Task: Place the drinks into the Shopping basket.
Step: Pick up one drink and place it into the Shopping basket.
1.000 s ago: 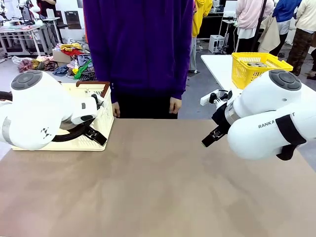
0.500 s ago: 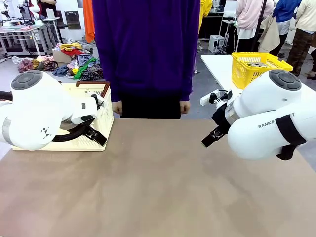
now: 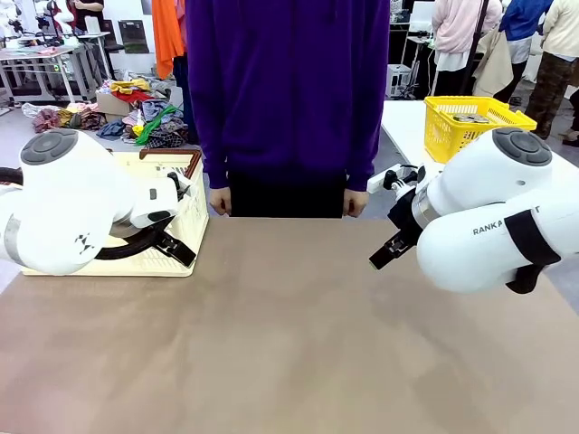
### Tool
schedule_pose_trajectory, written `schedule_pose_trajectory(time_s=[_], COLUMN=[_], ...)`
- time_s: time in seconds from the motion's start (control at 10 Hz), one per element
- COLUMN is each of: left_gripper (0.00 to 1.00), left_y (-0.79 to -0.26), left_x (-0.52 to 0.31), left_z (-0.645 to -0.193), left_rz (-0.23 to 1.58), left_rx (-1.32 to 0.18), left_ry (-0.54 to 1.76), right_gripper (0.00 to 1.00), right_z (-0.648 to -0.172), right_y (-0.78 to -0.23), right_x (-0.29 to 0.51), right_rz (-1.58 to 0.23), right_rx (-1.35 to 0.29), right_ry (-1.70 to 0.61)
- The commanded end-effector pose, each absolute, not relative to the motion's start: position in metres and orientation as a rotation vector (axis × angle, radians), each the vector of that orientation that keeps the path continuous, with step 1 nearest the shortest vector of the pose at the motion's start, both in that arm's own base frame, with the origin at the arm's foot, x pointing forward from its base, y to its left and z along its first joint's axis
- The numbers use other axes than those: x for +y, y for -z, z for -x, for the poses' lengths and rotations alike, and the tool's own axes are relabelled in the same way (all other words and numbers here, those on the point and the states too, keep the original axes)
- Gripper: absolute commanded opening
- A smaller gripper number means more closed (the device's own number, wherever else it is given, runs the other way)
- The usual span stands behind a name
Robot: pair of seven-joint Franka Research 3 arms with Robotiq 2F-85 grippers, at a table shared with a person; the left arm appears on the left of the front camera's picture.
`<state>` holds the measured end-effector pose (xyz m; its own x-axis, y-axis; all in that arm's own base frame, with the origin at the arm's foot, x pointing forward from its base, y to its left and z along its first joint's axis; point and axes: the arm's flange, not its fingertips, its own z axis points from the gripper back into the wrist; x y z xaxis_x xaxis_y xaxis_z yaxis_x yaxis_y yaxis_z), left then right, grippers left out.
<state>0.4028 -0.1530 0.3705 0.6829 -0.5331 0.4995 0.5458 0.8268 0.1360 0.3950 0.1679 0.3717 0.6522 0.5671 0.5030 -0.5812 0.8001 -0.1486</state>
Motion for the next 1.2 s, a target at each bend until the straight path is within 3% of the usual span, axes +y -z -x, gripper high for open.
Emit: schedule_pose_trajectory(time_s=[0.0,0.1,0.2,0.3,0.4,0.5,0.6,0.8,1.1], left_gripper=[1.00,1.00,1.00,1.00,1.00,1.00,1.00,1.00,1.00], left_y=[-0.371,-0.371,-0.370,-0.389,-0.410,-0.429,-0.451,-0.502,-0.533], left_x=[-0.152,-0.152,-0.153,-0.152,-0.151,-0.146,-0.128,-0.051,0.130], left_z=[-0.403,-0.403,-0.403,-0.386,-0.372,-0.362,-0.350,-0.320,-0.261], left_rz=[0.025,0.025,0.025,0.212,0.359,0.488,0.658,0.893,1.125], left_rx=[-0.552,-0.552,-0.552,-0.390,-0.284,-0.279,-0.275,-0.402,-0.794], left_ry=[0.603,0.603,0.605,0.646,0.536,0.452,0.469,0.413,0.067], right_gripper=[1.00,1.00,1.00,1.00,1.00,1.00,1.00,1.00,1.00], right_z=[-0.395,-0.395,-0.394,-0.391,-0.386,-0.379,-0.366,-0.336,-0.292], right_y=[-0.372,-0.372,-0.377,-0.383,-0.395,-0.419,-0.451,-0.508,-0.515], right_x=[0.168,0.168,0.163,0.153,0.146,0.133,0.112,0.027,-0.133], right_rz=[-0.027,-0.027,-0.089,-0.270,-0.471,-0.656,-0.859,-1.160,-1.416], right_rx=[-0.562,-0.562,-0.407,-0.134,-0.021,0.029,0.003,-0.175,-0.425], right_ry=[-0.651,-0.652,-0.611,-0.519,-0.513,-0.456,-0.443,-0.386,-0.073])
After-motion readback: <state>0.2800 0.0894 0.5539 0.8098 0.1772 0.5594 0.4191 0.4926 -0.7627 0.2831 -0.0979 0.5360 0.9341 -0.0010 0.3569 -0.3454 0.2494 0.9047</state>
